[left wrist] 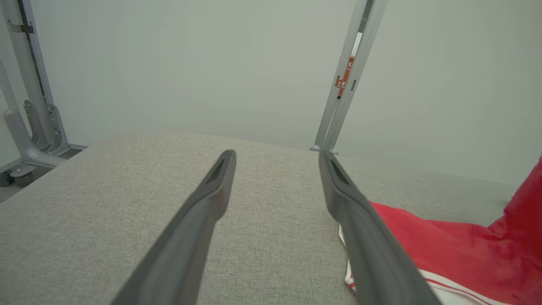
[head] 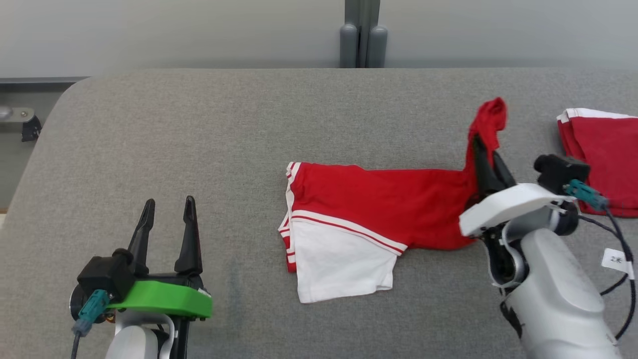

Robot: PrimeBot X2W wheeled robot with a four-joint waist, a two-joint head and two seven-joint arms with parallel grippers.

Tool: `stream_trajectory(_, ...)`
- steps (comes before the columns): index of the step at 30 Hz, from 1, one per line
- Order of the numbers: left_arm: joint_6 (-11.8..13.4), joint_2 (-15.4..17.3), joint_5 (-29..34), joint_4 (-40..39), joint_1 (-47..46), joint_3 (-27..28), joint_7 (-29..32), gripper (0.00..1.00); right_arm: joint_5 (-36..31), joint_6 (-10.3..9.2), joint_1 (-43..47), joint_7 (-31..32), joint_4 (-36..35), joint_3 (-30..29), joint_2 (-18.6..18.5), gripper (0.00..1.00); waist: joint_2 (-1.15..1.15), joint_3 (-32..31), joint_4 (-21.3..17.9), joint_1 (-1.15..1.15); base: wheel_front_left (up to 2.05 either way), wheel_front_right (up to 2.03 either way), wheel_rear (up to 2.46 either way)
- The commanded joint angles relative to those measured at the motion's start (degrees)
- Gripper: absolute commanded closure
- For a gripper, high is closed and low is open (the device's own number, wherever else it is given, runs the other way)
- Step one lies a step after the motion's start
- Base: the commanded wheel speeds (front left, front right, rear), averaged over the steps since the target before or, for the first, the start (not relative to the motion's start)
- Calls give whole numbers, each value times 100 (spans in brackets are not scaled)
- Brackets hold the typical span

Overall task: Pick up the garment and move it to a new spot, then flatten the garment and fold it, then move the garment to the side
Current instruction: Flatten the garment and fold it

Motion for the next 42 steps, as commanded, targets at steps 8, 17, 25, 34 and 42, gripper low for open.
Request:
stream_trajectory(8, 18, 10, -31, 150, 100, -19, -14, 0, 294, 0, -82, 168, 51, 1167, 330, 100, 0, -98, 581, 0, 0, 0, 0)
stream_trajectory(17, 14, 10, -116, 255, -11, -203, -14, 0, 1031, 0, -316, -112, 888, 2168, 336, 100, 0, 117, 1182, 0, 0, 0, 0)
stream_trajectory(25, 33, 9, -136, 304, -101, -161, -14, 0, 1526, 0, -511, -243, 1575, 2584, 352, 100, 0, 345, 1529, 0, 0, 0, 0)
stream_trajectory(34, 48, 10, -94, 322, -144, -7, -14, 0, 2029, -1, -680, -264, 1217, 3676, 337, 0, 0, 300, 1344, 0, 0, 0, 0)
stream_trajectory(42, 30, 9, -65, 252, -150, -32, -14, 0, 1498, -1, -875, -265, 990, 2983, 323, 0, 0, 129, 685, 0, 0, 0, 0)
